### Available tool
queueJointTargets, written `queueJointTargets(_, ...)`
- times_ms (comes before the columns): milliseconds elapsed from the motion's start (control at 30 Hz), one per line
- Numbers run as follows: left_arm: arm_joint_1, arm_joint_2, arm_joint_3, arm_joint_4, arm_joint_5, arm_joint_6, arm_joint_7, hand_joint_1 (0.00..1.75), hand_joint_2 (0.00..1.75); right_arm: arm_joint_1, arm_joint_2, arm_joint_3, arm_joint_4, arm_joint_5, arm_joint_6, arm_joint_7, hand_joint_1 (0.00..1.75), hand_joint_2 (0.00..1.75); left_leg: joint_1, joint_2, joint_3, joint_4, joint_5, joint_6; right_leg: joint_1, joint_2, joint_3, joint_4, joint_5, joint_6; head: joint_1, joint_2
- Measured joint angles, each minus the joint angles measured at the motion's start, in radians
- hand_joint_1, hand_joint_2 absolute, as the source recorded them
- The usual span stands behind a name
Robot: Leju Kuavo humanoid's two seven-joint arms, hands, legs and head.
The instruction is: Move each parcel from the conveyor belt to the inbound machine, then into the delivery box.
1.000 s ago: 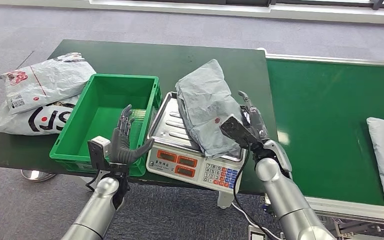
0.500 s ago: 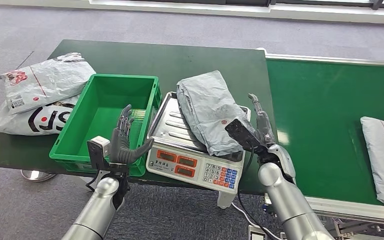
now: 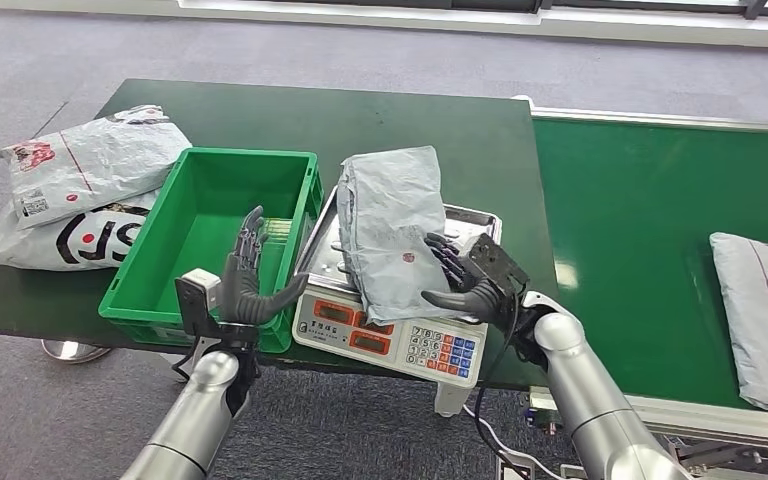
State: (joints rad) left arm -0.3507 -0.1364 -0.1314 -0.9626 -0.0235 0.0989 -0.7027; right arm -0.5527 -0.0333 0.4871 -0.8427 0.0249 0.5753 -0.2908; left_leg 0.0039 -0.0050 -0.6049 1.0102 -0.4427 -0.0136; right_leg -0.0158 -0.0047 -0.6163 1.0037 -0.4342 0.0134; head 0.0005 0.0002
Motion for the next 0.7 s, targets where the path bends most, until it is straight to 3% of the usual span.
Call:
queueJointTargets(200,-0.032,-0.03,-0.038,-0.027,-0.019,0.021,0.0,0.0,1.75,-0.01,-0.012,0.0,0.037,-0.373,0.184,0.102,0.0,1.75,0.0,0.0,0.0,0.0,0.0,0.0,0.0,0.0,0.0,0.0,0.0,0.0,0.0,0.0)
queueJointTargets(367,-0.056,-0.045,-0.1,-0.06,-0.027,0.072,0.0,0.0,1.75,-0.01,-0.018,0.024,0.038,-0.642,0.24,0.117,0.0,1.75,0.0,0.0,0.0,0.0,0.0,0.0,0.0,0.001,0.0,0.0,0.0,0.0,0.0,0.0)
queueJointTargets(700,-0.068,-0.05,-0.166,-0.104,-0.019,0.111,0.0,0.0,1.75,-0.011,-0.024,0.079,-0.04,-0.685,0.206,0.05,0.0,1.75,0.0,0.0,0.0,0.0,0.0,0.0,0.0,0.001,0.0,0.0,0.0,0.0,0.0,0.0)
